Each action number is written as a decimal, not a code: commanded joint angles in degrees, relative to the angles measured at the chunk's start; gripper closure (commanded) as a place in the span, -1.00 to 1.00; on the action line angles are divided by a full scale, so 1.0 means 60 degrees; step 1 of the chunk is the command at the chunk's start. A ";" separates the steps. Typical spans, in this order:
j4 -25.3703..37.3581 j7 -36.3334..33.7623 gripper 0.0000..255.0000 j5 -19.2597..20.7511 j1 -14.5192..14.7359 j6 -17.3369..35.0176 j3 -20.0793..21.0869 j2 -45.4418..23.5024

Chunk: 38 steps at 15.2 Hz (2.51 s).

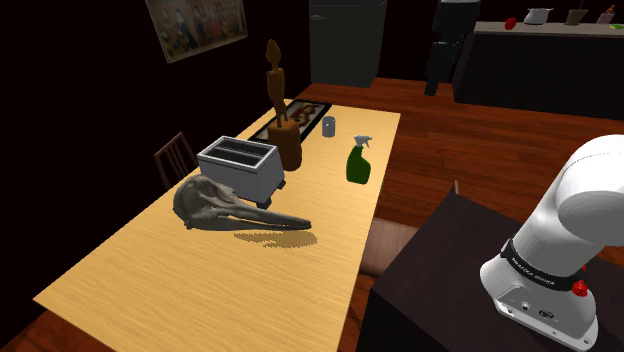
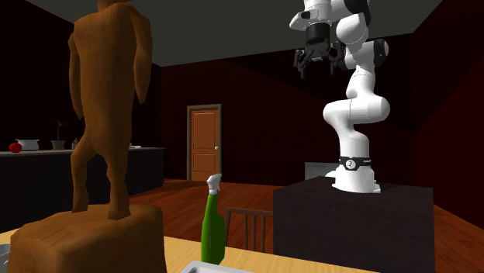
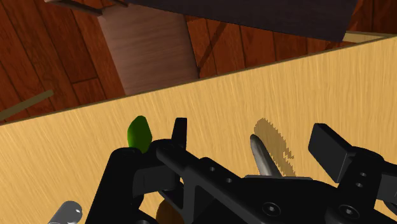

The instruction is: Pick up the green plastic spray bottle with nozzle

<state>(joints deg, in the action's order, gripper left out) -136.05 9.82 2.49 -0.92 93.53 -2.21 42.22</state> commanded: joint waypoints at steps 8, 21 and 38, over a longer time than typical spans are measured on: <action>0.0045 0.0588 -1.00 0.0329 -0.0129 0.1933 -0.0520 -0.2054; 0.1817 0.1734 -1.00 0.0257 -0.0315 0.4620 -0.1266 -0.6644; 0.6368 0.2942 -1.00 -0.0531 -0.1023 0.5615 -0.1280 -1.2368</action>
<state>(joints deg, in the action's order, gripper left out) -98.31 27.38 -0.59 -6.94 126.82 -9.95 -31.14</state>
